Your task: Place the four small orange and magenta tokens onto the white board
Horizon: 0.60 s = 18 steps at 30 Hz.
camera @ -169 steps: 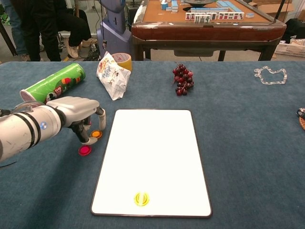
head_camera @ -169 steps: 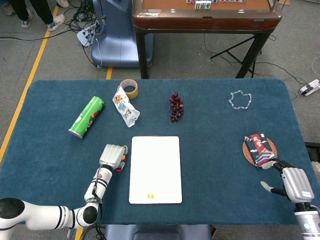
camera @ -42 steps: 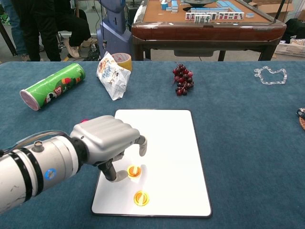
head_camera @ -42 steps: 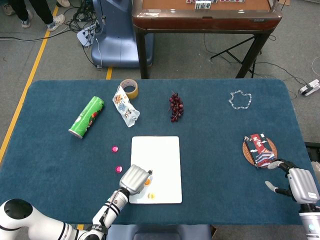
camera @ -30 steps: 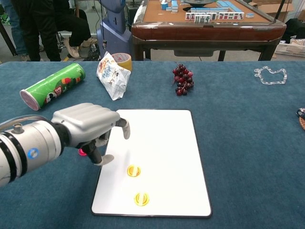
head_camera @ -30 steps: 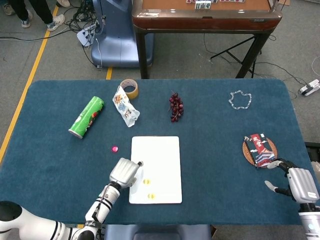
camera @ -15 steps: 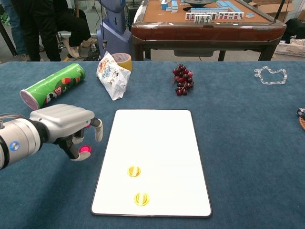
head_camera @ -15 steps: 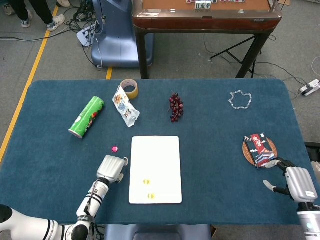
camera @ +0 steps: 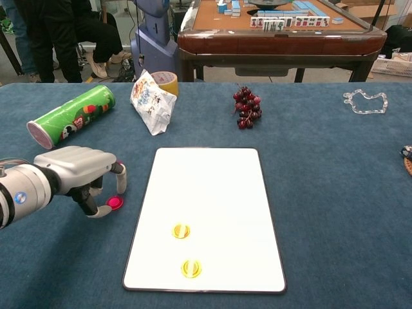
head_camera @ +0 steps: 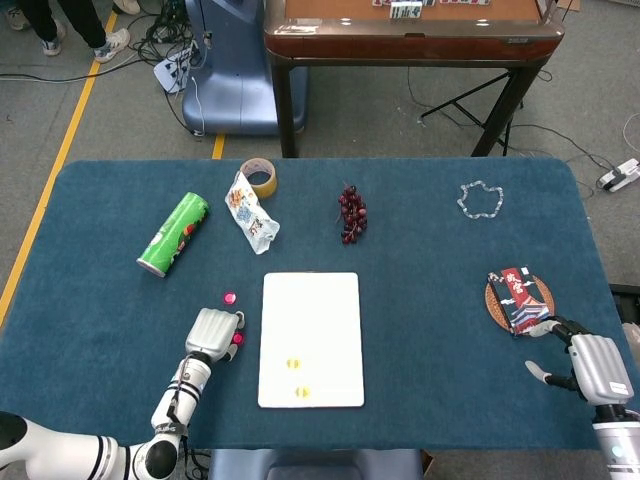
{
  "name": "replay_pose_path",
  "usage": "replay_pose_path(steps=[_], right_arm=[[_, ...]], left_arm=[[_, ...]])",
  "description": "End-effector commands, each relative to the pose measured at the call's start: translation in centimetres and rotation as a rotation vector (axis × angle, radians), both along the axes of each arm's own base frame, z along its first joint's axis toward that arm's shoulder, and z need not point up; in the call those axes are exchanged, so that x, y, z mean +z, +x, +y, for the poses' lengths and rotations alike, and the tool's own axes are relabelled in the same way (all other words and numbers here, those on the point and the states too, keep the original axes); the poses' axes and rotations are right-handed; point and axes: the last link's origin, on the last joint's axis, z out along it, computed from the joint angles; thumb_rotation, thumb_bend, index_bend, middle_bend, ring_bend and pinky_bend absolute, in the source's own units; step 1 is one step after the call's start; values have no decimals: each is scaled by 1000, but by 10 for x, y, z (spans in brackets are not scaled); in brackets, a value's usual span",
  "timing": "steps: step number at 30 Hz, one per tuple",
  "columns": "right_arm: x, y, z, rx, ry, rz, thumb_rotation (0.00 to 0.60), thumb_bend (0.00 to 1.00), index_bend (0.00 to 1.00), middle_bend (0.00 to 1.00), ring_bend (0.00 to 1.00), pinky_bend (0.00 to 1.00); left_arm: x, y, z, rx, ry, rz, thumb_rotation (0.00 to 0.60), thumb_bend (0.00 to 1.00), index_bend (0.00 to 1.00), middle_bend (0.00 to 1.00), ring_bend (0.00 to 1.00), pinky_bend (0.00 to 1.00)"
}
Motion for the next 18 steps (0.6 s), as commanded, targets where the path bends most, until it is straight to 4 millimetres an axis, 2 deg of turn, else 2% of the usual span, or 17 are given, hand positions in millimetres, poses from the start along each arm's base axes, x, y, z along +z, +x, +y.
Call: replay_pose_path(steps=[1, 18], right_arm=[[0, 0, 0, 0, 1, 0, 600, 133, 434, 373, 364, 517], [-1, 1, -1, 0, 3, -3, 600, 133, 434, 373, 364, 517]], left_arm=[[0, -1, 0, 0, -1, 0, 600, 358, 474, 1000, 1000, 1000], [-3, 0, -6, -55, 3, 12, 600, 358, 485, 1000, 1000, 1000]])
